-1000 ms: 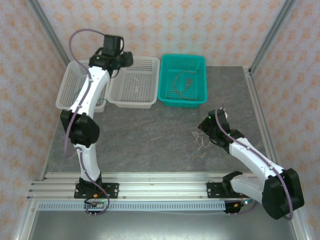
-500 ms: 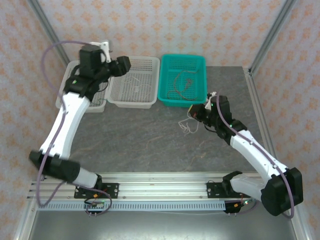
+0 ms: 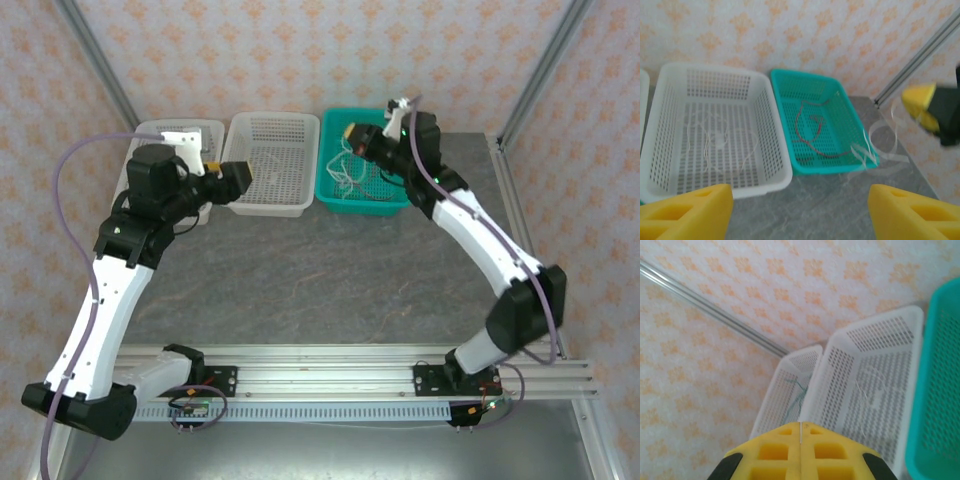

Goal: Untangle the cables

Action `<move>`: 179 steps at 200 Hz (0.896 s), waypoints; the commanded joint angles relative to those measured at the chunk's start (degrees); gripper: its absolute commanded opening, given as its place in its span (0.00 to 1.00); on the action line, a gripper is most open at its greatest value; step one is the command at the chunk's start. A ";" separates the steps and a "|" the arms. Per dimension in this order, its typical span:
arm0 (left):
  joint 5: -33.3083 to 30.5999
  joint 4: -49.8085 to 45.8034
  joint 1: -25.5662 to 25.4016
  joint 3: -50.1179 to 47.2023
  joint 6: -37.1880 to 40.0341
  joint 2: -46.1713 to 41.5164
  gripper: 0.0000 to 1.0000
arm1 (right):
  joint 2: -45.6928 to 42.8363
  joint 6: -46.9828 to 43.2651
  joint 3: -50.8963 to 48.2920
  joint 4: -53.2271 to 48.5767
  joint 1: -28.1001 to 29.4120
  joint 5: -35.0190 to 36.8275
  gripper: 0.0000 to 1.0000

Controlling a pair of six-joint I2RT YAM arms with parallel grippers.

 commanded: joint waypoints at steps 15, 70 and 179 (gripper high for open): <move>1.33 -2.12 -0.17 -3.91 -0.79 -4.28 0.73 | 15.29 -0.73 18.66 -0.12 1.34 -3.08 0.00; 2.04 -2.57 -0.20 -6.30 -1.84 -6.60 0.74 | 47.64 -5.00 60.17 -19.13 5.40 -1.28 0.00; -16.51 -1.23 -0.21 -14.84 -4.99 -8.91 0.79 | 42.22 -25.15 65.81 -45.25 7.21 9.54 0.51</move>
